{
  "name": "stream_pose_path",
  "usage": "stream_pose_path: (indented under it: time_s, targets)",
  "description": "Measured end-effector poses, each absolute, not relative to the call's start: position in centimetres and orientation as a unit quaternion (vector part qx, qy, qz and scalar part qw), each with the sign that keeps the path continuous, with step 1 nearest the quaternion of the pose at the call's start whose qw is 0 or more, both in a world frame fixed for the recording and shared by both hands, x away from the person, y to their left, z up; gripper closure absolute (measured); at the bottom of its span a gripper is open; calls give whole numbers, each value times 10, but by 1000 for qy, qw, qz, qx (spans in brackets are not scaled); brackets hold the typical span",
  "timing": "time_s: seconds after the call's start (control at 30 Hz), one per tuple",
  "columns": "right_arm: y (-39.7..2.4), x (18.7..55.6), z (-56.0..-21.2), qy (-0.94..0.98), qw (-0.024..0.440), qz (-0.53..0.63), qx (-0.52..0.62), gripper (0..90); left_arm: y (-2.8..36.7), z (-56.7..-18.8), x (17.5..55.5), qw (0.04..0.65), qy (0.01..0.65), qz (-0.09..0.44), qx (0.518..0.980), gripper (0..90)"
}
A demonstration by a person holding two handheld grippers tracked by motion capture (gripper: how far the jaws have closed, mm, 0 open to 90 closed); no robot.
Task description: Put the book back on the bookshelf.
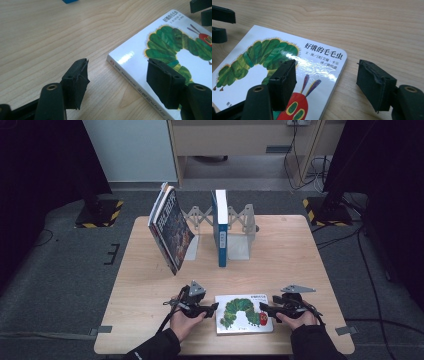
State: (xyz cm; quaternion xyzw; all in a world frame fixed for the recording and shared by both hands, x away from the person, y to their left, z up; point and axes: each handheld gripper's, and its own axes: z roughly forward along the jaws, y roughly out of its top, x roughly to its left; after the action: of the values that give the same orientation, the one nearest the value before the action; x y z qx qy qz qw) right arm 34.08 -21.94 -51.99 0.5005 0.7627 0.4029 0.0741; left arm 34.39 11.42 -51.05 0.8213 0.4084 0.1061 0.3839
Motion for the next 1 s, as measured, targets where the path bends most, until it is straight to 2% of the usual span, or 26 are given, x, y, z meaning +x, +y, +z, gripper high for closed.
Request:
stream_pose_path:
  time_s: [0.4,0.8,1.0]
  targets:
    - [-214,341,-526,768,58,399,497,328,111,-522,344,382,407,99,824,276]
    - [-209,341,-527,767,53,402,498,322,110,-535,343,425,406,85,805,193]
    - [-210,341,-526,763,50,405,502,334,109,-535,344,425,400,82,808,195]
